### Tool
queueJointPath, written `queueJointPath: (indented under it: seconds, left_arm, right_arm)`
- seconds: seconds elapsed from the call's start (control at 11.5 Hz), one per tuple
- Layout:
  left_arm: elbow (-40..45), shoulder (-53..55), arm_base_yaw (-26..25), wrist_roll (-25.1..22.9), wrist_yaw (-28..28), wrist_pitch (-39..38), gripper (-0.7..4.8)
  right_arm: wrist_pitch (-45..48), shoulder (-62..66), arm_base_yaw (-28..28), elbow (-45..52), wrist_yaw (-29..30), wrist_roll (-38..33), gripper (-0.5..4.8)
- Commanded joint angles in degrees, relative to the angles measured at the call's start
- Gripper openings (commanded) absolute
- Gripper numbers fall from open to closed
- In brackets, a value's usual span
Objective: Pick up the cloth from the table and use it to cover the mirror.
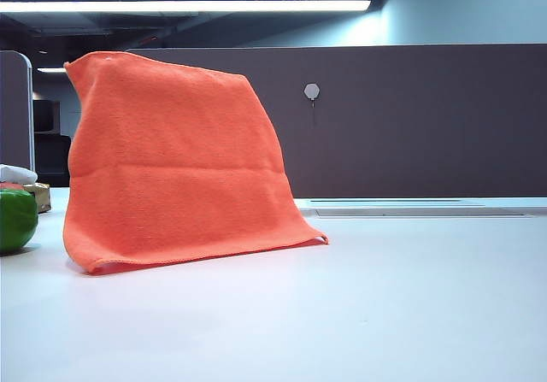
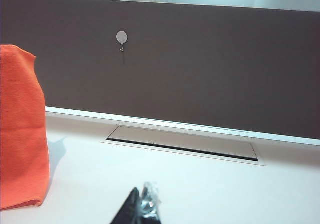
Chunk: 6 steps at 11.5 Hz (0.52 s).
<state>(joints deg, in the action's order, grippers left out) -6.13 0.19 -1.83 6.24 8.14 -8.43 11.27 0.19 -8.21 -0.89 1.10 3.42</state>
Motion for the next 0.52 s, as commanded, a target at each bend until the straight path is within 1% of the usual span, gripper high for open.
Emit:
queueJointPath:
  seconds: [0.09,0.17,0.26,0.35,0.44,0.52]
  left_arm:
    - [1.4,0.0,0.1,-0.3,0.0,1.9,-0.07]
    - [2.6,0.0,0.0,-1.8,0.0,1.6,-0.07]
    - [2.6,0.0,0.0,-1.3,0.0,1.2,-0.07]
    - [2.6,0.0,0.0,-1.3,0.0,1.2,-0.07]
    - [2.6,0.0,0.0,-1.4,0.0,1.4,-0.07]
    - [2.6,0.0,0.0,-1.4,0.0,1.7,-0.07]
  right_arm:
    - [0.4,0.0,0.0,0.6,-0.1,-0.3,-0.05]
    - [-2.6,0.0,0.1,0.6,-0.2,4.6,-0.05]
    - [-3.8,0.0,0.9,0.6,-0.2,6.0,-0.05]
    - [-3.6,0.0,3.6,0.6,-0.1,5.6,-0.05]
    - [-3.3,0.0,8.0,0.6,1.4,3.7,-0.05]
    - [-3.1,-0.1,9.3,0.6,3.2,3.4,-0.05]
